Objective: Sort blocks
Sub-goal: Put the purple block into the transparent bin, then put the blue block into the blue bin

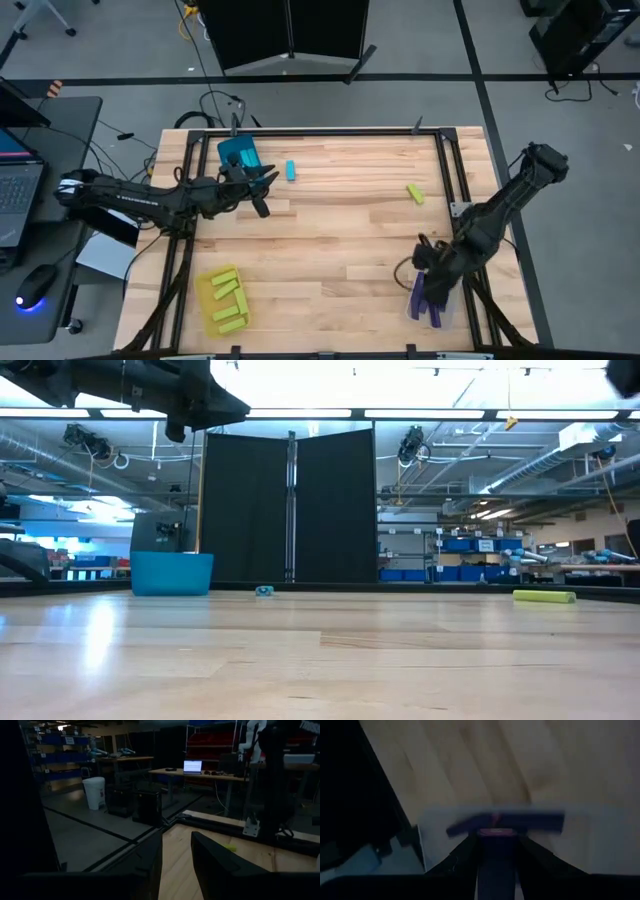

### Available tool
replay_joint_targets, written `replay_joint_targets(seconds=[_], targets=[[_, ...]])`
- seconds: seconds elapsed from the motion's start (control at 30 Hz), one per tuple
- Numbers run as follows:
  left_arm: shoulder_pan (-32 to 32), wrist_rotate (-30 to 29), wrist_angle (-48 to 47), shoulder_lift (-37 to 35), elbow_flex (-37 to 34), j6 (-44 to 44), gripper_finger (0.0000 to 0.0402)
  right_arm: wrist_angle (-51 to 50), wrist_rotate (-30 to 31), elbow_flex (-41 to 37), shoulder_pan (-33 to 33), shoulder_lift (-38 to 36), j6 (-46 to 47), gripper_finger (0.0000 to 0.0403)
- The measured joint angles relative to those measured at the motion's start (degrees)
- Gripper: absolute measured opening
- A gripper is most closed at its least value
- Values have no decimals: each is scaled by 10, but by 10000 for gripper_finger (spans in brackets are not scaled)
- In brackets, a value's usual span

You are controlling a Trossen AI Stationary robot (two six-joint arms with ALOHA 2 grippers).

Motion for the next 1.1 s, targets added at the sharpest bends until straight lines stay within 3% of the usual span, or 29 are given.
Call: replay_joint_targets(seconds=[0.2,0.4,0.6,0.77,0.9,1.1], targets=[[0,-2,6,7,1,0,110,-1,-1,0,70,38,120,118],[0,-2,8,13,1,-2,110,-15,11,0,90,68,194,173],[0,-2,6,15,0,-20,110,-15,31,0,90,59,193,226],[17,-2,-34,30,21,-69,108,-29,176,0,90,17,163,237],[58,34,-152,85,89,-137,107,-53,312,0,86,-16,126,233],[119,70,-358,205,223,-180,106,-46,417,0,64,-30,71,230]])
